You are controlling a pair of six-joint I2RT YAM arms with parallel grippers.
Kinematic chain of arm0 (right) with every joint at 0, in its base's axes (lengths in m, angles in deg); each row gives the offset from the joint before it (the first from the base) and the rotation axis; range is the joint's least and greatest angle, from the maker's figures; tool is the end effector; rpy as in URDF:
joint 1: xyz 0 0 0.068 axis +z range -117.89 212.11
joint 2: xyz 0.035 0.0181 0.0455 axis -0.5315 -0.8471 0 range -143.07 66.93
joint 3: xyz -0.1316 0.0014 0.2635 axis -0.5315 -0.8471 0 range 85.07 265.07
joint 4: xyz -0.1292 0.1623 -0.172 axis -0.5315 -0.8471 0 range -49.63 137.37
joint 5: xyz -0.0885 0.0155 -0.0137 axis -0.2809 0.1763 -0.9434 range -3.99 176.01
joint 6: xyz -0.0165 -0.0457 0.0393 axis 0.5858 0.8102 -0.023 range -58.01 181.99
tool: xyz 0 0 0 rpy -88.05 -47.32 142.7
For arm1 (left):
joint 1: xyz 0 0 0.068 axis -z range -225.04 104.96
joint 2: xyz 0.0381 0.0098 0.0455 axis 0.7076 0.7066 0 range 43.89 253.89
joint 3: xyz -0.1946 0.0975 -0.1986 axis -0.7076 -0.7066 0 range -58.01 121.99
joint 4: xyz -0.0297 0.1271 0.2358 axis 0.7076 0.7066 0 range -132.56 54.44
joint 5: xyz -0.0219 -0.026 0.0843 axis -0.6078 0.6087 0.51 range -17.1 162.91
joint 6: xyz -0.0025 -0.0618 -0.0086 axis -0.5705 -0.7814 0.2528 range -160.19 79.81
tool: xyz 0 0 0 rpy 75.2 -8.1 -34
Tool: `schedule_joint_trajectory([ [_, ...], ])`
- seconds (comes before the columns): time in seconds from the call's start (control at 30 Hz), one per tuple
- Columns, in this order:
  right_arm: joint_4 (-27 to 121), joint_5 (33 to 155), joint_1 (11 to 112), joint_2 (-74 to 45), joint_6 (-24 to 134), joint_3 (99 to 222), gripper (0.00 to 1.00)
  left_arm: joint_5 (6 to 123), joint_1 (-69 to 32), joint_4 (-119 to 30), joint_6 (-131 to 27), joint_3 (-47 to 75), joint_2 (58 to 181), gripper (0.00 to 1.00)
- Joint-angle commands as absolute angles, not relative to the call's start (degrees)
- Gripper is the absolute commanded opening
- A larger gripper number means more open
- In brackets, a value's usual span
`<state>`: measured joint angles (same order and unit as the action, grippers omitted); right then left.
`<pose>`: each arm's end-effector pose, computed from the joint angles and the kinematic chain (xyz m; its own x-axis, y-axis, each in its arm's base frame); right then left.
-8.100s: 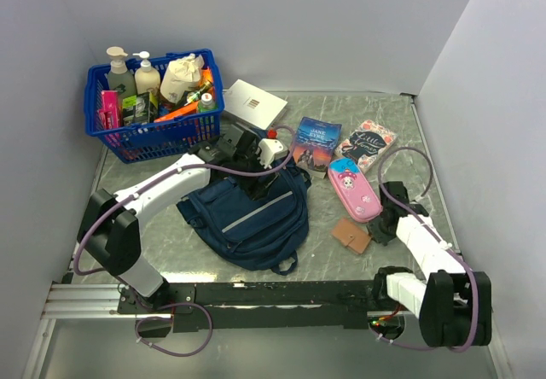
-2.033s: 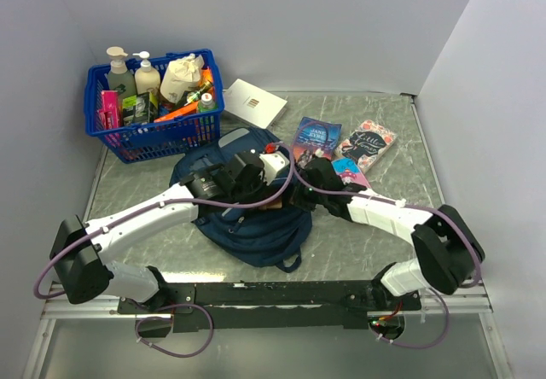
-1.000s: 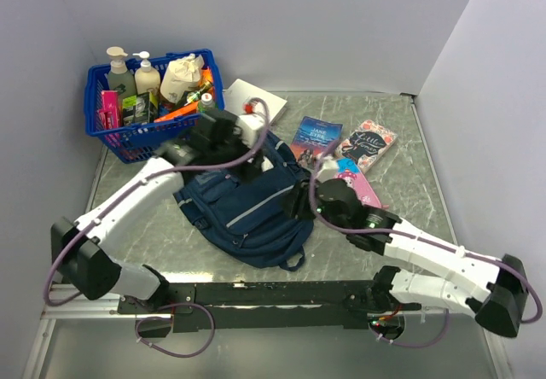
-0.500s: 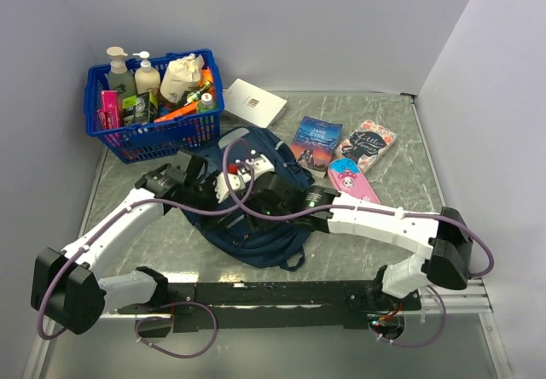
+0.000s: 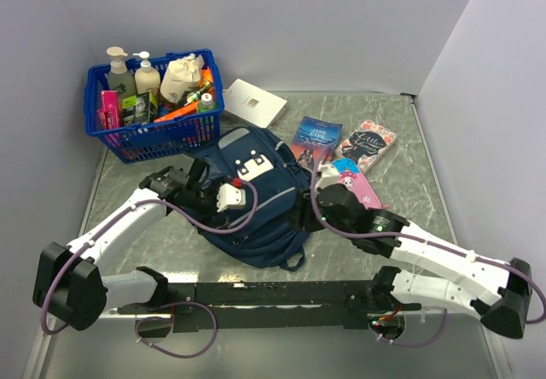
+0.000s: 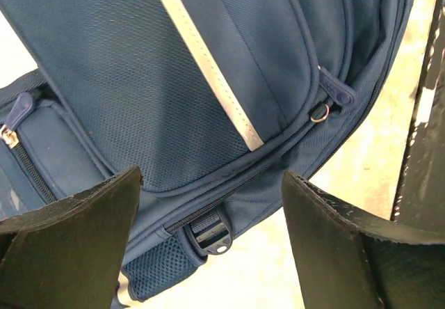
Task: Pack the student bag
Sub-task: Zip the student bag at the center of the board.
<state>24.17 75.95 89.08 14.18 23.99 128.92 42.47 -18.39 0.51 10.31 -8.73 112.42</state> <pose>0.1207 0.1706 0.2973 -0.6868 0.0557 -0.7247 -0.4087 0.7950 0.4483 0.1928 -0.1237 0.2512 -0.0429 0.7658 -0.6417 0.9905 0.1167 0.0730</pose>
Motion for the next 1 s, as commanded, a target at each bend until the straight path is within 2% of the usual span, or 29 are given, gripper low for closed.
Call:
schedule_joint_trajectory([
  [0.0,26.19,78.28,84.86,19.64,21.21,126.20,0.57,40.12,-18.06,-1.08,18.25,-9.76,111.21,0.86],
  [0.27,25.31,78.71,82.65,22.90,20.33,124.97,0.57,40.11,-16.93,-2.74,24.06,-8.96,112.53,0.87],
  [0.67,27.59,84.25,77.46,21.93,20.94,124.97,0.57,45.66,-10.59,-10.38,25.12,-16.60,112.62,0.83],
  [0.77,28.12,84.70,77.37,21.76,20.42,124.71,0.56,46.63,-10.50,-15.39,22.92,-17.22,112.96,0.77],
  [0.87,28.47,84.96,77.37,21.84,20.24,124.53,0.54,46.63,-10.59,-19.61,21.52,-17.49,113.32,0.64],
  [0.9,28.56,85.05,77.37,22.02,20.24,124.44,0.54,46.89,-10.59,-20.66,20.64,-17.32,113.41,0.54],
  [0.97,28.82,85.40,77.37,21.93,20.33,124.44,0.52,47.59,-10.68,-21.64,20.20,-16.27,114.02,0.44],
])
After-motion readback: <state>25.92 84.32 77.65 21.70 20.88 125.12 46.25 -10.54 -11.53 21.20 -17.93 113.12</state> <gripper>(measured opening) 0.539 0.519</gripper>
